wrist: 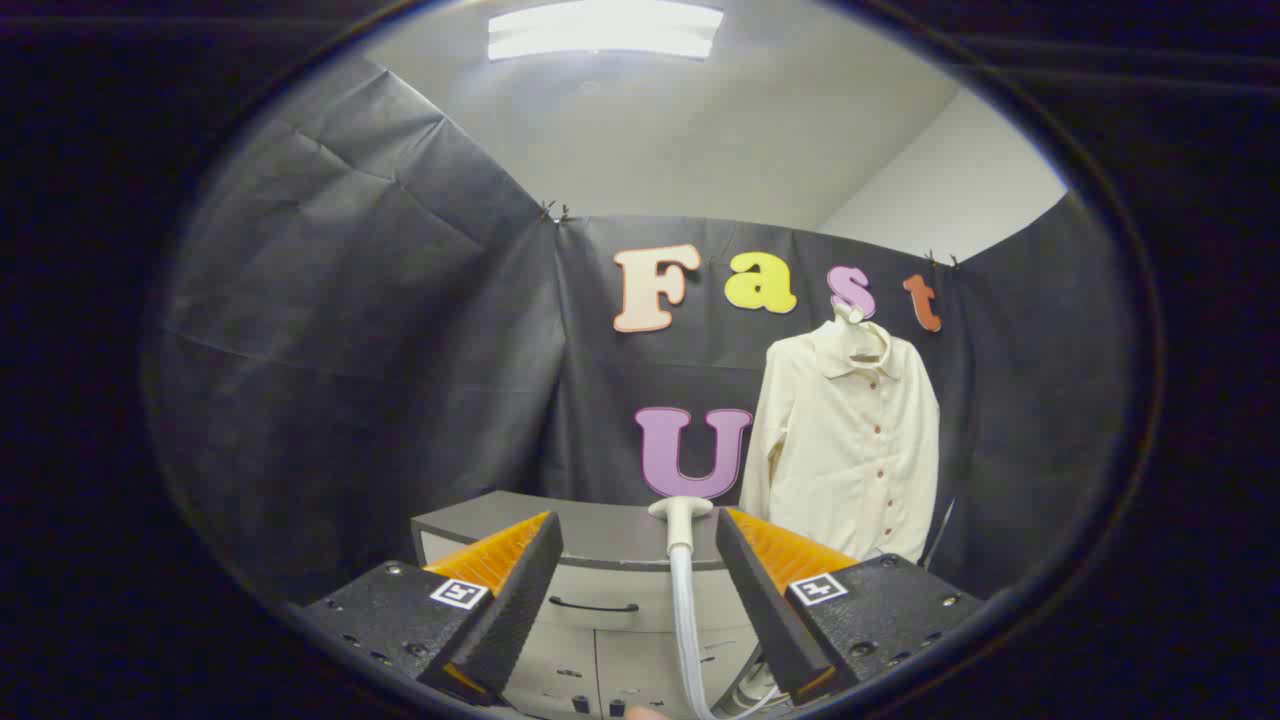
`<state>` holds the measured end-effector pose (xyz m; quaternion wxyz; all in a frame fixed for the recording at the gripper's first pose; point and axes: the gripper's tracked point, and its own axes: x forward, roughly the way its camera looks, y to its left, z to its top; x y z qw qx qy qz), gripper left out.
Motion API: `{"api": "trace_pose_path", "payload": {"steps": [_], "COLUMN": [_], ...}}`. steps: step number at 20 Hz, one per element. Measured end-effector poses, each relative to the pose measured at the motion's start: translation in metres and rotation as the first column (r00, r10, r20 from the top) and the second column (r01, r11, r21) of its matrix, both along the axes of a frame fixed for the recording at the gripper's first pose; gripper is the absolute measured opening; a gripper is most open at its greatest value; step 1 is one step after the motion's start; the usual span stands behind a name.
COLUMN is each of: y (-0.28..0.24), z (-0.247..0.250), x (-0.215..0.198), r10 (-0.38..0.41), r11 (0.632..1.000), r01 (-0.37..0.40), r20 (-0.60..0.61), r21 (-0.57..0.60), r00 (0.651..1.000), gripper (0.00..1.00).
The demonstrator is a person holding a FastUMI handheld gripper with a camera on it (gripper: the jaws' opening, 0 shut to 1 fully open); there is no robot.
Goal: Iron the clothes twice with a garment steamer, once on the left side and once on the right side.
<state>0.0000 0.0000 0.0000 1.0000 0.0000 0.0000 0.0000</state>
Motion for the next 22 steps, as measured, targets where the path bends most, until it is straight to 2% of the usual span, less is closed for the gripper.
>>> {"api": "trace_pose_path", "payload": {"steps": [14,22], "y": [0.020,0.014], "z": [-0.010,-0.006], "x": [-0.006,-0.006], "r10": [0.033,0.013], "r11": [0.999,1.000], "r01": [-0.034,-0.013], "r20": [-0.031,-0.022], "r21": [-0.017,-0.002], "r00": [0.999,1.000], "gripper": [0.94,0.94]}}
